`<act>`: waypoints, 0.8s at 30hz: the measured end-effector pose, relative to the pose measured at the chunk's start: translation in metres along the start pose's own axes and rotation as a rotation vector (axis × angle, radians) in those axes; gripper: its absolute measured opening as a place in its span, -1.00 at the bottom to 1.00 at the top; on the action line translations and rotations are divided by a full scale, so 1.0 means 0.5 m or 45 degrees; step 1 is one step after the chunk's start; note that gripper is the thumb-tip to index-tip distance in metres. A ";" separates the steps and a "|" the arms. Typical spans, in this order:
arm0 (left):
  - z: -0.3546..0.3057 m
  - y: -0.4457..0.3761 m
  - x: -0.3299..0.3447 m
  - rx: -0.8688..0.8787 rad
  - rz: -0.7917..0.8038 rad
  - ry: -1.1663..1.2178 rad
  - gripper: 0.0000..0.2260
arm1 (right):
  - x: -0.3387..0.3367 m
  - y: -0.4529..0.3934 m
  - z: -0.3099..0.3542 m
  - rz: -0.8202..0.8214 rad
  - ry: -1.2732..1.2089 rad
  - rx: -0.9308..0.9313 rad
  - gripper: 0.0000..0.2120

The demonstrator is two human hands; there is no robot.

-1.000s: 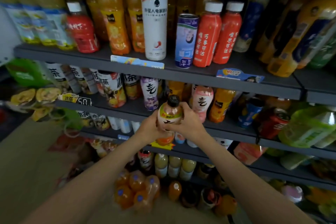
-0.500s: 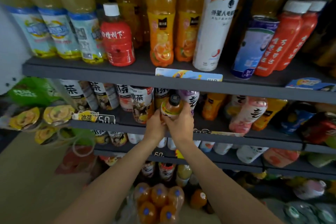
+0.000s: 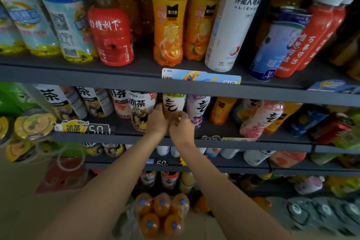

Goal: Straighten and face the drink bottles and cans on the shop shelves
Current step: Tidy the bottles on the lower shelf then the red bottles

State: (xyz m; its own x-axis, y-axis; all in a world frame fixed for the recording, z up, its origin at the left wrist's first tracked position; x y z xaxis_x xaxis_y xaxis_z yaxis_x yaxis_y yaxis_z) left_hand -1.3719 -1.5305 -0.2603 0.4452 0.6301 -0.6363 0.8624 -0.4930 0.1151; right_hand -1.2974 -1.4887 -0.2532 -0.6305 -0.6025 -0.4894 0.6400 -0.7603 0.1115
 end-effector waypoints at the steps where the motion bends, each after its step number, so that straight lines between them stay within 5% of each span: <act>1: -0.001 -0.001 0.003 0.007 -0.020 0.007 -0.60 | 0.000 0.001 -0.002 0.006 0.012 -0.011 -0.71; 6: 0.010 0.018 0.013 -0.017 -0.153 -0.063 -0.67 | -0.038 0.012 -0.030 0.004 0.059 -0.045 -0.64; 9: 0.017 0.060 0.031 -0.031 -0.288 -0.035 -0.79 | -0.118 -0.007 -0.071 -0.319 0.012 0.107 -0.77; 12: -0.005 0.084 0.069 0.226 -0.154 -0.062 -0.85 | -0.186 -0.061 -0.106 -0.493 -0.137 0.317 -0.60; 16: -0.053 0.079 0.098 0.364 -0.055 -0.022 -0.89 | -0.189 -0.153 -0.128 -0.383 -0.159 0.389 -0.35; 24: -0.066 0.081 0.137 0.287 -0.054 -0.029 -0.88 | -0.171 -0.158 -0.160 -0.510 -0.221 0.328 -0.37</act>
State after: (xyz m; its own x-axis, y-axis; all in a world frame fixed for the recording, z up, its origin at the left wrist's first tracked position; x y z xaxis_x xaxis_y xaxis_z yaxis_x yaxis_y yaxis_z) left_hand -1.2986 -1.4872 -0.2740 0.4023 0.6406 -0.6541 0.8034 -0.5896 -0.0834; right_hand -1.2590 -1.3577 -0.2896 -0.8822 -0.2661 -0.3886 0.2174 -0.9620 0.1651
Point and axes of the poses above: each hand's wrist, its own y-axis away from the middle knuckle, its own x-axis out of the palm, z = x × y, the point moved 1 cm from there along -y, towards the middle knuckle, and after that the axes turned 3 degrees about -y, right-handed, at the moved point
